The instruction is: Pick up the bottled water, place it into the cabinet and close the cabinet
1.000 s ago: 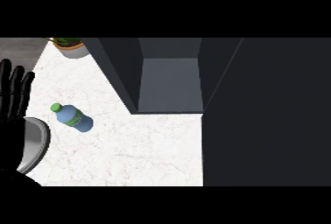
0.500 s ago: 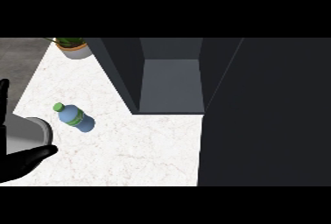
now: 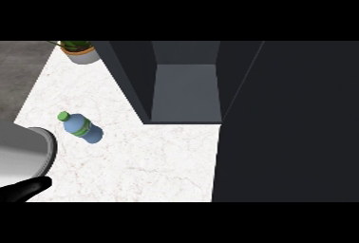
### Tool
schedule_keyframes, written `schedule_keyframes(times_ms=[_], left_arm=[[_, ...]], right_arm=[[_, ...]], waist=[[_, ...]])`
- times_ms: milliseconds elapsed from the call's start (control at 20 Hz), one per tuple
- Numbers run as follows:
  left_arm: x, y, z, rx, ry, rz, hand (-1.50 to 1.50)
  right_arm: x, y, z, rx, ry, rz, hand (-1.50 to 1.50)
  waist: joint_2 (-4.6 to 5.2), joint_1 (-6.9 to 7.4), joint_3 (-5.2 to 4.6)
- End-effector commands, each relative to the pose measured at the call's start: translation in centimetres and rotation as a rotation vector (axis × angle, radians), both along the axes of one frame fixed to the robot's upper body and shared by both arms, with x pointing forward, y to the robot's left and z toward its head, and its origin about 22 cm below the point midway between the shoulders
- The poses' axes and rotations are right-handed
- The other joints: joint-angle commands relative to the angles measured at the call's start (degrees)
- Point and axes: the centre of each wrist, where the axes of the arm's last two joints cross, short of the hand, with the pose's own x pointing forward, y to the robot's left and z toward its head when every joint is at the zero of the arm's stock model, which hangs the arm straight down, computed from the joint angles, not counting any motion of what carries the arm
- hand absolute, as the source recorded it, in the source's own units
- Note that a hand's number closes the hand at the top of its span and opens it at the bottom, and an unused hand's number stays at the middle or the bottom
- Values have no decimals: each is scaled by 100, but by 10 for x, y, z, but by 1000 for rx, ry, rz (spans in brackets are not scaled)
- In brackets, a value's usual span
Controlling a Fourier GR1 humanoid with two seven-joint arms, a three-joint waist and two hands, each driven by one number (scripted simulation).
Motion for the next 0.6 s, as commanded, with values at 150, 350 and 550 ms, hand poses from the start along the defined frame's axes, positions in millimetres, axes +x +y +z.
schedule_keyframes(times_ms=[150,350,550], left_arm=[[-12,1,23,1,29,46,-150],[-17,-14,10,1,59,23,-150],[2,-11,-2,-2,75,31,-150]], right_arm=[[-25,-10,23,8,-32,15,-150],[-22,-3,33,11,-41,2,-150],[-23,6,37,34,-18,-8,-150]], waist=[[2,-13,3],[6,0,0],[8,-11,-2]])
